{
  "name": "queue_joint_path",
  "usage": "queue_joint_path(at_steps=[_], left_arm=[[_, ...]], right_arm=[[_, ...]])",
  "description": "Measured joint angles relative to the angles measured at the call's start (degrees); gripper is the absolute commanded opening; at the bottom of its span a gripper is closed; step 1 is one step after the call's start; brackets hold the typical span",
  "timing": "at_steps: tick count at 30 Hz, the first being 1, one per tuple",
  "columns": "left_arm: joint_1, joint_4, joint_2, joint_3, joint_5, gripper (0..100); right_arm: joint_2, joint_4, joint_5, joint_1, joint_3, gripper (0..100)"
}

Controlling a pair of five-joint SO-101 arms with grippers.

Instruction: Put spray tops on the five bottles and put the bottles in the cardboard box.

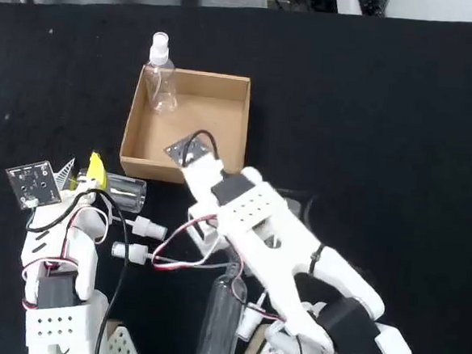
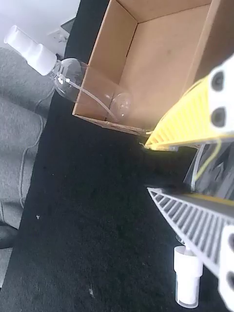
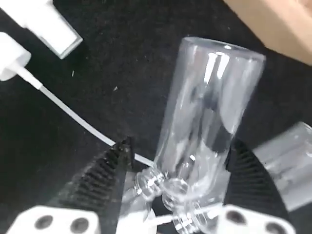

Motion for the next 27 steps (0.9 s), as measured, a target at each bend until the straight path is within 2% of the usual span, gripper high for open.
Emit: queue_joint_path(at_steps=[5,11,14,23,27], left_arm=[[-0.35,0.0,0.09,0.0,0.0,12],[-1.58,0.0,0.09,0.0,0.0,12],[-1.93,0.0,0.09,0.0,0.0,12],[-2.11,0.0,0.09,0.0,0.0,12],[-2.11,0.0,0.09,0.0,0.0,12]], right_arm=[[0.0,-6.77,0.0,-0.18,5.63,25.5],[0.0,-8.18,0.0,-0.18,6.59,7.3],[0.0,-8.44,0.0,-0.18,6.59,1.2],[0.0,-8.44,0.0,-0.18,6.59,1.5],[0.0,-4.75,0.0,-0.18,5.01,1.5]])
